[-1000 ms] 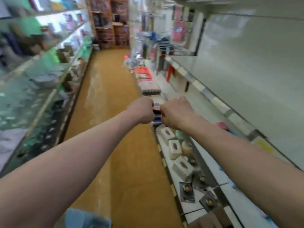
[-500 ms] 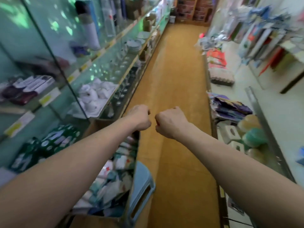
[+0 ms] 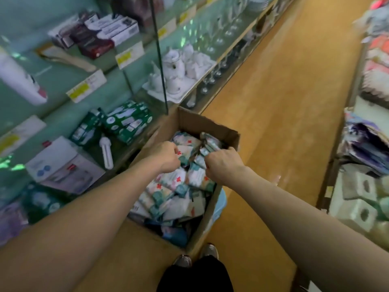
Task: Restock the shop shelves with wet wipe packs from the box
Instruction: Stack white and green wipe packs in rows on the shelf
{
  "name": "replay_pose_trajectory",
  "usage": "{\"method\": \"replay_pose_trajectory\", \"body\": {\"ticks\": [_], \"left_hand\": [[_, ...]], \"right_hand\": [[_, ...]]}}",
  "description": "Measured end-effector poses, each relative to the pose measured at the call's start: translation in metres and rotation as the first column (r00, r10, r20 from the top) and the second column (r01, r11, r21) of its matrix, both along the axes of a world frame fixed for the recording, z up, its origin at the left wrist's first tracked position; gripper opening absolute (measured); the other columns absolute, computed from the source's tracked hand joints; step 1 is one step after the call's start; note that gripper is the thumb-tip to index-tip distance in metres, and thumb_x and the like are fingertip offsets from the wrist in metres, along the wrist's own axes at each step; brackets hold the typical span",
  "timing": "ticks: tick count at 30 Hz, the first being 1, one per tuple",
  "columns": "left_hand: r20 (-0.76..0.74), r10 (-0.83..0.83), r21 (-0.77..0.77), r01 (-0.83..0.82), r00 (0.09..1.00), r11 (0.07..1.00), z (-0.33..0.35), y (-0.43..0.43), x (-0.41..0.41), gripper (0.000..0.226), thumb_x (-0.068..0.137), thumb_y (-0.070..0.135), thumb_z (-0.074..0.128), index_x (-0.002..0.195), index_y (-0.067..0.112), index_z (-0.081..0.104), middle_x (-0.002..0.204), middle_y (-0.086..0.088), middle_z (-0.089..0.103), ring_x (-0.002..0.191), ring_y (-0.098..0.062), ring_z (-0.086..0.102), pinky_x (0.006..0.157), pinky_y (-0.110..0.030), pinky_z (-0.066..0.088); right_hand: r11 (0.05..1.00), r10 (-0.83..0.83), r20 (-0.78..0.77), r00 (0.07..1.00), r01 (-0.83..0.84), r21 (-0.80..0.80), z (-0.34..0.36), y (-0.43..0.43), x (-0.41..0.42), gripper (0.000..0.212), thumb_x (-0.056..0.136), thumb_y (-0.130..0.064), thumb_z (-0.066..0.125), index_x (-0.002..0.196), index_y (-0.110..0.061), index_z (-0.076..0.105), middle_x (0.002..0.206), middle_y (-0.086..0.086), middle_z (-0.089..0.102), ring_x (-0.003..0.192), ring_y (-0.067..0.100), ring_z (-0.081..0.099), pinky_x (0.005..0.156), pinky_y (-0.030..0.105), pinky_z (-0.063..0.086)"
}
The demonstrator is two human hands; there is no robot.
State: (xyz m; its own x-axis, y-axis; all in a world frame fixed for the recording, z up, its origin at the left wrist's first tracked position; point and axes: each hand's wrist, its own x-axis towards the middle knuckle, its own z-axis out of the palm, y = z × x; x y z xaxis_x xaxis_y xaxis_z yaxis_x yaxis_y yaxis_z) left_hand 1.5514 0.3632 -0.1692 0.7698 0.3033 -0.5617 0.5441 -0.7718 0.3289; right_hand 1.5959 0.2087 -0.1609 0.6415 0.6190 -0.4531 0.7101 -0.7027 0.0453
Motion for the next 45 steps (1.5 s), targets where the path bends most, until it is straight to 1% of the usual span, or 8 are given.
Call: {"method": "replay_pose_trajectory", "body": {"ticks": [2,5,10,20,25,34,41,45], "left_hand": [[-0.044,0.071,-0.029,-0.072,0.997,0.997,-0.021,0.007,-0.007,0.041,0.09,0.015,0.059,0.131,0.016,0.055,0.132,-0.008,0.054,0.112,-0.025,0.055,0.077,-0.027,0.043],[-0.101,0.163,-0.05,-0.169,0.981,0.984,-0.053,0.014,-0.021,0.045,0.089,0.014,0.06,0.133,0.017,0.053,0.131,-0.008,0.055,0.106,-0.027,0.059,0.074,-0.027,0.044],[-0.17,0.261,-0.042,-0.272,0.95,0.961,-0.1,0.018,-0.046,0.05,0.089,0.025,0.061,0.137,0.019,0.05,0.143,-0.006,0.047,0.122,-0.028,0.051,0.097,-0.034,0.046],[-0.156,0.451,-0.014,-0.458,0.879,0.889,-0.151,0.019,-0.076,0.04,0.084,0.029,0.064,0.124,0.028,0.06,0.127,-0.007,0.058,0.112,-0.029,0.056,0.095,-0.041,0.049],[-0.14,0.446,-0.041,-0.455,0.884,0.889,-0.162,0.012,-0.082,0.034,0.089,0.021,0.062,0.123,0.022,0.061,0.126,-0.004,0.058,0.117,-0.025,0.052,0.09,-0.025,0.041],[-0.141,0.437,-0.146,-0.455,0.888,0.878,-0.165,0.004,-0.081,0.036,0.088,0.018,0.063,0.125,0.018,0.059,0.122,-0.008,0.059,0.11,-0.028,0.055,0.095,-0.033,0.046],[-0.154,0.156,-0.101,-0.172,0.976,0.98,-0.157,-0.011,-0.08,0.04,0.079,0.026,0.068,0.118,0.021,0.06,0.12,-0.009,0.053,0.109,-0.03,0.053,0.088,-0.039,0.05],[-0.101,0.167,-0.115,-0.178,0.981,0.977,-0.157,-0.018,-0.08,0.023,0.084,0.038,0.066,0.101,0.023,0.063,0.103,-0.007,0.061,0.097,-0.027,0.058,0.074,-0.035,0.049]], "right_hand": [[0.999,0.034,-0.035,0.999,-0.034,-0.008,-0.022,0.003,0.002,0.037,0.098,-0.017,0.042,0.063,-0.019,0.032,0.069,-0.006,0.042,0.062,0.013,0.04,0.077,0.032,0.025],[0.997,0.063,-0.096,0.993,-0.066,-0.028,-0.056,0.01,0.001,0.024,0.095,-0.017,0.045,0.072,-0.016,0.042,0.089,0.002,0.06,0.092,0.023,0.058,0.079,0.033,0.031],[0.989,0.125,-0.202,0.971,-0.137,-0.047,-0.103,0.024,-0.01,0.007,0.092,-0.013,0.048,0.095,-0.014,0.055,0.099,0.004,0.062,0.096,0.027,0.059,0.079,0.035,0.038],[0.986,0.16,-0.424,0.891,-0.166,0.024,-0.163,0.047,-0.036,0.04,0.093,-0.021,0.053,0.133,-0.015,0.047,0.132,0.008,0.051,0.119,0.027,0.051,0.088,0.036,0.045],[0.958,0.226,-0.365,0.903,-0.274,-0.085,-0.186,0.048,-0.07,0.059,0.092,-0.03,0.056,0.143,-0.013,0.032,0.143,0.011,0.031,0.13,0.031,0.03,0.101,0.044,0.035],[0.961,0.246,-0.253,0.936,-0.27,-0.064,-0.199,0.047,-0.079,0.059,0.09,-0.027,0.059,0.14,-0.013,0.03,0.143,0.01,0.036,0.13,0.029,0.03,0.1,0.045,0.034],[0.96,0.28,-0.271,0.921,-0.272,0.07,-0.175,0.055,-0.042,0.031,0.096,-0.024,0.051,0.126,-0.016,0.051,0.124,0.006,0.058,0.115,0.024,0.055,0.087,0.033,0.046],[0.987,0.129,-0.455,0.881,-0.069,0.145,-0.154,0.06,-0.015,0.028,0.09,-0.027,0.055,0.116,-0.02,0.061,0.113,0.002,0.061,0.102,0.021,0.057,0.076,0.027,0.041]]}}
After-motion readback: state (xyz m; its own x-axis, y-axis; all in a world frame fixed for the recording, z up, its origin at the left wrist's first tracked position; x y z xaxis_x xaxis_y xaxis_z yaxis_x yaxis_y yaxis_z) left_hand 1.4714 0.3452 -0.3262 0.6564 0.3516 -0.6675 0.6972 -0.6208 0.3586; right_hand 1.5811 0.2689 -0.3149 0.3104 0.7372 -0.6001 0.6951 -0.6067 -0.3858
